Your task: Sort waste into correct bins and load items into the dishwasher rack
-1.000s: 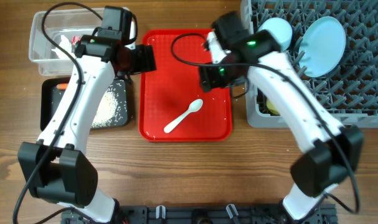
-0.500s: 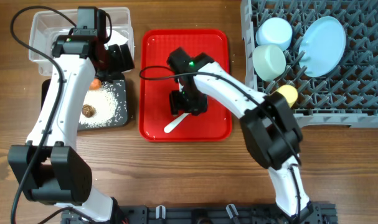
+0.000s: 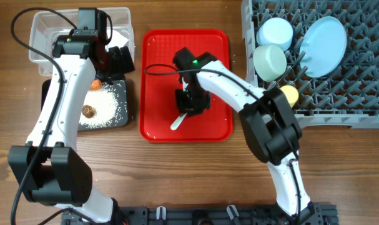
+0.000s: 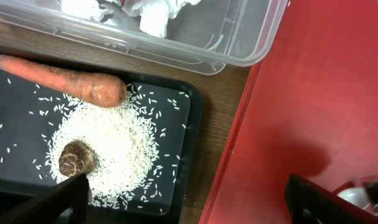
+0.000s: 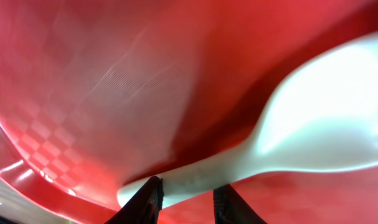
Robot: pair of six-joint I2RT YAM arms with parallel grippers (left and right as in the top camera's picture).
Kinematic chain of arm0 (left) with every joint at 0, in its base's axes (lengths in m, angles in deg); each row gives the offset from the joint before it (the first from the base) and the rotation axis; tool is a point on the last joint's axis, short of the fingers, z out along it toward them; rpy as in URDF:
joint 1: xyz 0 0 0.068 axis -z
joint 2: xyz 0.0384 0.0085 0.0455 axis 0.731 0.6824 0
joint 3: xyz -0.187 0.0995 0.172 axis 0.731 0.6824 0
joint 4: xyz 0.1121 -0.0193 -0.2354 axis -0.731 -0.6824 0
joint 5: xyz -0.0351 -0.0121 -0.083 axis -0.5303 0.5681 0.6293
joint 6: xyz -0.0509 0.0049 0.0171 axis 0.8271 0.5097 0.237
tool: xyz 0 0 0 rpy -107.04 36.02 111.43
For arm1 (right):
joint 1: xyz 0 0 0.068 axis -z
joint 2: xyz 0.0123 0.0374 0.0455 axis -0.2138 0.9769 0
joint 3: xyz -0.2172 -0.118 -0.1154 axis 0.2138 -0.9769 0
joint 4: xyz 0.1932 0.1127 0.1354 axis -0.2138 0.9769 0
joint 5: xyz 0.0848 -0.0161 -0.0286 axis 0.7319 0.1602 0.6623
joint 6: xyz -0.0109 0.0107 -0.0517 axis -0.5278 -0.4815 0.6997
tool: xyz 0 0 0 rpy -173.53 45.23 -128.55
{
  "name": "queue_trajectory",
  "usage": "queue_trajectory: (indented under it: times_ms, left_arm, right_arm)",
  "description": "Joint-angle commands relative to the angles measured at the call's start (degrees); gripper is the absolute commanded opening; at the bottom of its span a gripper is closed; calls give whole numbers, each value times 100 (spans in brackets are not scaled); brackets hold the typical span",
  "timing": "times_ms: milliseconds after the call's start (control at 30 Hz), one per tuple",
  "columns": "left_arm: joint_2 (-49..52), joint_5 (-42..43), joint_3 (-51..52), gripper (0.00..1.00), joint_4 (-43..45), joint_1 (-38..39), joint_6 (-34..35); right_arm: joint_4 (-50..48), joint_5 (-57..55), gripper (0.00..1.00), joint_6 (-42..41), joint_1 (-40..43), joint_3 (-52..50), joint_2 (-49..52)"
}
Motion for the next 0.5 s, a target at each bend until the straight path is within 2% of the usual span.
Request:
queue_trajectory:
  times_ms: [0,133,333,467]
  left_arm:
    - [-20,-72,-4,100,-15,-26,-28]
    - [-20,-20,-4,100,-35,-26,-28]
    - [-20,127,-4,100,-46,-26,-28]
    - [-20,127,-4,100,-46,-26,-28]
  right_arm:
    - [-83,-15,23,-39,160,13,153]
    - [-136,2,14,81,442,68,153]
    - [-151,-105,7,986,988,361,153]
    - [-68,-1104,5,1526,1106,361,153]
